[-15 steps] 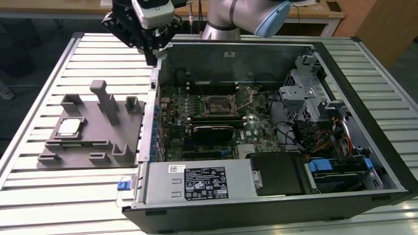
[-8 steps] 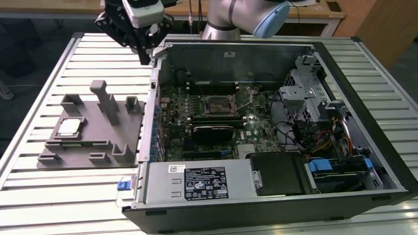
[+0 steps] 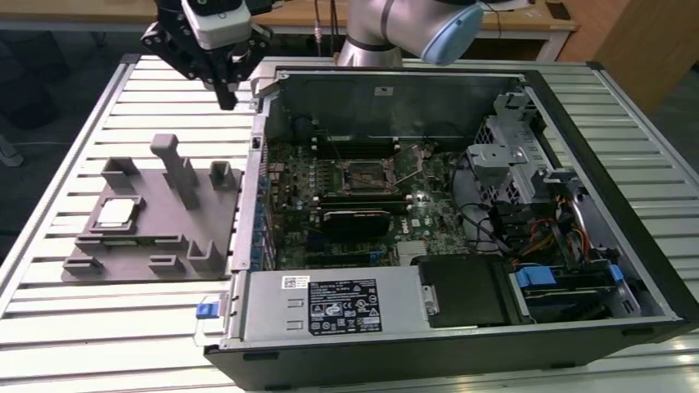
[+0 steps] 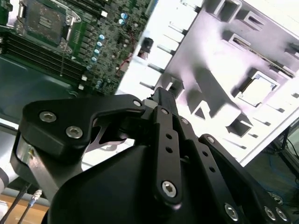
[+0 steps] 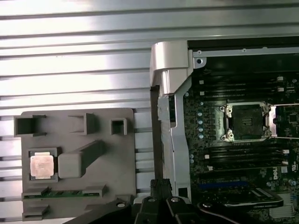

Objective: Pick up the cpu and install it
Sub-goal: 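Reach for the cpu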

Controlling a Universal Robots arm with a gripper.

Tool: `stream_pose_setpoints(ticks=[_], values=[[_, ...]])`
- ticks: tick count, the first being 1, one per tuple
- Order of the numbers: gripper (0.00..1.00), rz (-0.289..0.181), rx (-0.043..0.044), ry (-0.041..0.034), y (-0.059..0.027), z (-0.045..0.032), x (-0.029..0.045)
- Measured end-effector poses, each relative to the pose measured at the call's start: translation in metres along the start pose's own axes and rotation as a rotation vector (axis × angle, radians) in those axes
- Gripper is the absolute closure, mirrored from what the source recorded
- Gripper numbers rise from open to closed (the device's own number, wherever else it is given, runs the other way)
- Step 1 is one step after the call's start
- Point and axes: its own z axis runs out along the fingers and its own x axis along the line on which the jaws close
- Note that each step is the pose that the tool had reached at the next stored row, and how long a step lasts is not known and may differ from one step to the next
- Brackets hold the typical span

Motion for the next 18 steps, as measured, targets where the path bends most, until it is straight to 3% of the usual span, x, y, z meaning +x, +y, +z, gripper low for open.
stream_pose_setpoints(ticks=[8,18], values=[[0.89,0.000,-0.0001,-0.0003,-0.0020,0.0020,0.0253],[0.89,0.000,-0.0001,-0.0002,-0.0039,0.0043,0.0489]])
